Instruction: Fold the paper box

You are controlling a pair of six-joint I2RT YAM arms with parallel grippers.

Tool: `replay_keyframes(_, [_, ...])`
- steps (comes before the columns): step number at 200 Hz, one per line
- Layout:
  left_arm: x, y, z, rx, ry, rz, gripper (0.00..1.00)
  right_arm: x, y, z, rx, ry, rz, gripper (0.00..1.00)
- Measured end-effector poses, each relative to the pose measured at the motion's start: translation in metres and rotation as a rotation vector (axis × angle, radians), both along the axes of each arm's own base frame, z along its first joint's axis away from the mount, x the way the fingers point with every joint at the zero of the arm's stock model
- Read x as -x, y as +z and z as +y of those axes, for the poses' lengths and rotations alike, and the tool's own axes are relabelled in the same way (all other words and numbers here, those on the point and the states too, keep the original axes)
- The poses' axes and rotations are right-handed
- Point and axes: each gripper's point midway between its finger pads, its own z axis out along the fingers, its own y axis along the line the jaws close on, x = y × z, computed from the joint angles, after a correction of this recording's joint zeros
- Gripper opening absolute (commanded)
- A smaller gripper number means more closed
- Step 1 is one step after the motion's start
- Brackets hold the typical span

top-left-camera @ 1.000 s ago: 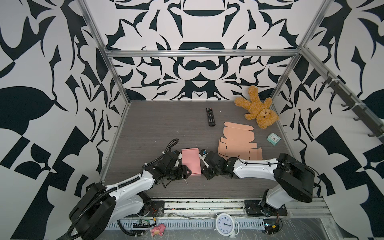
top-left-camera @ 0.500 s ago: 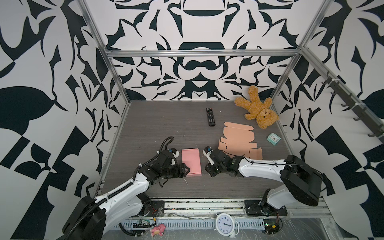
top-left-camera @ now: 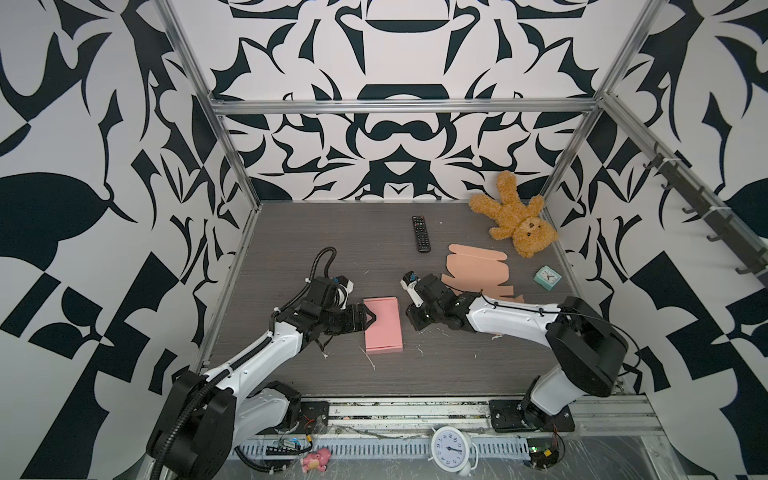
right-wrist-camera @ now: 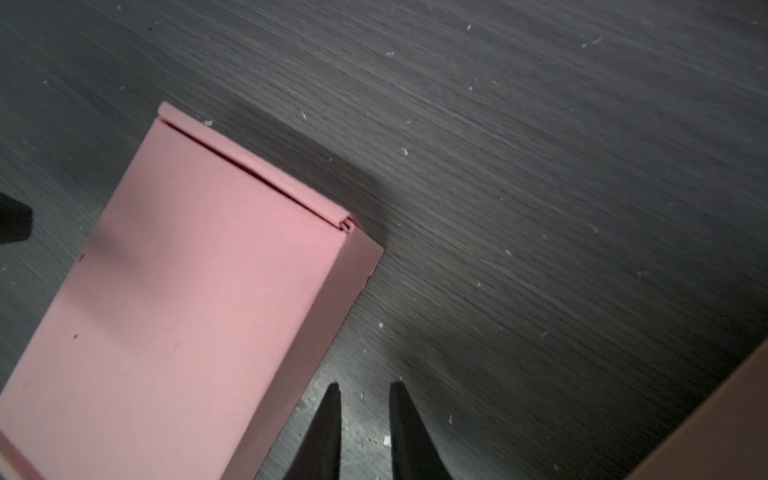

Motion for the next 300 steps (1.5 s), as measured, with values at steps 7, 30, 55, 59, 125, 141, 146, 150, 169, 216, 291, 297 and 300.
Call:
replay_keyframes(7, [-0.003,0.000,-0.001,0.000,-0.004,0.001,0.80,-0.002,-0.001,0.001,0.006,0.002,0.002,0.21])
replay_keyframes(30, [-0.011,0.000,-0.004,-0.001,-0.011,0.004,0.80,-0.010,-0.007,0.003,0.029,0.006,0.007,0.21])
replay_keyframes(55, [-0.019,-0.001,-0.006,0.005,-0.009,0.005,0.80,-0.015,-0.014,0.002,0.048,0.007,0.016,0.21])
replay_keyframes(59, [-0.020,-0.001,-0.006,0.006,-0.009,0.004,0.80,-0.015,-0.016,0.001,0.052,0.009,0.017,0.21])
replay_keyframes(125, [-0.027,-0.020,-0.007,-0.001,-0.005,0.043,0.76,-0.023,-0.026,0.004,0.068,0.009,0.033,0.20])
replay_keyframes(141, [-0.028,-0.022,-0.008,0.003,-0.005,0.046,0.75,-0.025,-0.026,0.005,0.065,0.010,0.034,0.20])
replay_keyframes(146, [-0.029,-0.022,-0.009,0.006,-0.006,0.048,0.75,-0.025,-0.027,0.006,0.064,0.011,0.035,0.20])
replay_keyframes(150, [-0.029,-0.023,-0.010,0.008,-0.006,0.051,0.75,-0.025,-0.027,0.006,0.064,0.011,0.037,0.20])
replay_keyframes(169, [-0.030,-0.026,-0.013,0.019,-0.010,0.062,0.74,-0.026,-0.027,0.009,0.058,0.015,0.038,0.20])
replay_keyframes(216, [-0.031,-0.026,-0.016,0.040,-0.017,0.064,0.72,-0.024,-0.029,0.017,0.029,0.038,0.059,0.19])
replay_keyframes(291, [-0.032,-0.028,-0.017,0.048,-0.010,0.083,0.71,-0.024,-0.027,0.023,-0.016,0.028,0.088,0.19])
replay_keyframes(297, [-0.032,-0.028,-0.017,0.049,-0.008,0.085,0.71,-0.023,-0.027,0.023,-0.019,0.028,0.090,0.19])
replay_keyframes(300, [-0.033,-0.028,-0.017,0.049,-0.007,0.085,0.71,-0.023,-0.027,0.023,-0.019,0.027,0.091,0.19])
